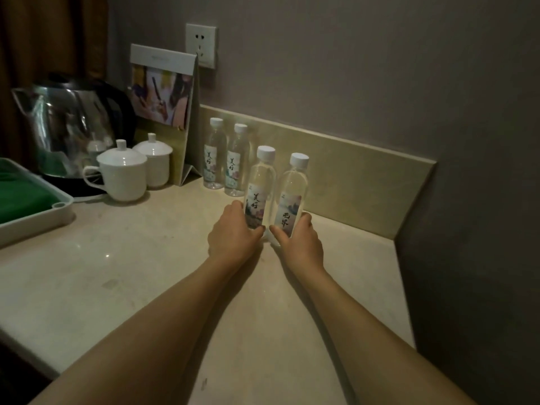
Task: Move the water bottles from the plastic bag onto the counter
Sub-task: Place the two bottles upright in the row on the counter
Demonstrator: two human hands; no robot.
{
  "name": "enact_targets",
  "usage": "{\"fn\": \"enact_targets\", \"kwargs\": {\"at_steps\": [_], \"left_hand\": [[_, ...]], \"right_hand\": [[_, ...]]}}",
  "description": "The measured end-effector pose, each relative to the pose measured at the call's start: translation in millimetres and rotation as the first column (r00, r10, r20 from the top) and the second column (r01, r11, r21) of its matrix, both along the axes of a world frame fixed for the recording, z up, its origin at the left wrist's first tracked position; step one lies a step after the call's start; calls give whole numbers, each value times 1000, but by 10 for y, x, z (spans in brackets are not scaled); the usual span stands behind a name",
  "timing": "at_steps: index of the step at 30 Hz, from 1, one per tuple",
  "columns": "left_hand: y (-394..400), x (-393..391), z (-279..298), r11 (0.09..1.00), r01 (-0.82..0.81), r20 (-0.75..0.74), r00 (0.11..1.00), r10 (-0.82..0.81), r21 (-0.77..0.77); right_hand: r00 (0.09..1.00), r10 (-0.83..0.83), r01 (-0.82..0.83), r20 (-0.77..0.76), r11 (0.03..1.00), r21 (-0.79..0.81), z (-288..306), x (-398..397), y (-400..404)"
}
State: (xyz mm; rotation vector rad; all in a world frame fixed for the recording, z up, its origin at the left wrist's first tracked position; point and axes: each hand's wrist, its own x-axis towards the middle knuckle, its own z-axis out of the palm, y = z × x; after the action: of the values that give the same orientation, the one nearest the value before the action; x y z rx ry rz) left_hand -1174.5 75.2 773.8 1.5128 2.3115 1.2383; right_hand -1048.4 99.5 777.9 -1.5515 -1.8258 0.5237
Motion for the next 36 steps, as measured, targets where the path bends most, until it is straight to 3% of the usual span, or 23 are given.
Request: {"fn": "enact_targets", "kwargs": {"at_steps": [6,15,21,36], "left_hand": [[255,-128,2,1000,17,-121,993,-19,-14],[765,-397,38,994,105,-152,982,-109,-37],[992,-563,7,985,166,-291,941,-174,-53],[1269,-658,-29,966,235,-396,881,-257,-105]], "right_hand": [[999,-35,35,40,999,-6,6,-112,237],[988,-148,148,47,989,9,-16,-384,669],[970,-235,236,63,972,7,-20,-569,882],[946,-310,311,91,950,8,-44,-673,1095]]}}
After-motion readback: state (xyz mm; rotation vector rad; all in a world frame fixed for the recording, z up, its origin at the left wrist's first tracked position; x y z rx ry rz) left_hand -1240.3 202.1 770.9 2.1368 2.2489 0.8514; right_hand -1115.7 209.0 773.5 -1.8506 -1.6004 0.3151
